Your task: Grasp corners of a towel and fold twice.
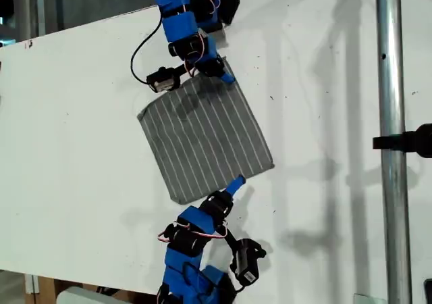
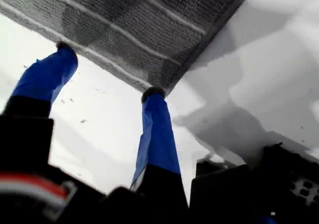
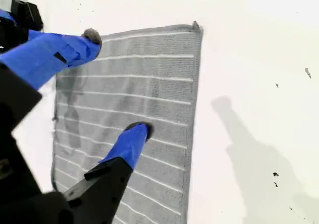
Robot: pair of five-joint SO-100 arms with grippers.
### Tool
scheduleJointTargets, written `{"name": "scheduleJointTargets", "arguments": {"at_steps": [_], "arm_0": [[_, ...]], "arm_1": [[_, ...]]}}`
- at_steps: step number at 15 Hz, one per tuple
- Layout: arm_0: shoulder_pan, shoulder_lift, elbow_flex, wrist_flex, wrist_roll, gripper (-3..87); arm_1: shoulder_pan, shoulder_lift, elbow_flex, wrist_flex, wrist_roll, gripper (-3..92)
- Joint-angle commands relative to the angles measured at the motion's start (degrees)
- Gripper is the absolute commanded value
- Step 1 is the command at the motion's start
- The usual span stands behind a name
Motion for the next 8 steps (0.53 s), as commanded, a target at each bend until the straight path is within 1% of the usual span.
{"name": "scheduleJointTargets", "arguments": {"at_steps": [1, 4, 7, 8], "arm_0": [[0.3, 0.4, -3.3, 0.4, -0.8, 28.6], [0.1, 0.2, -3.3, 0.5, -1.1, 28.6], [-0.2, 0.0, -3.3, 0.9, -1.4, 28.5], [-0.2, -0.1, -3.3, 1.1, -1.6, 28.4]], "arm_1": [[3.3, -2.5, -1.1, -2.3, -1.9, 30.6], [4.6, -4.6, -1.5, -4.0, -3.7, 29.6], [3.8, -5.4, -1.5, -8.2, -6.0, 22.1], [3.1, -5.5, -1.9, -9.4, -6.2, 21.0]]}}
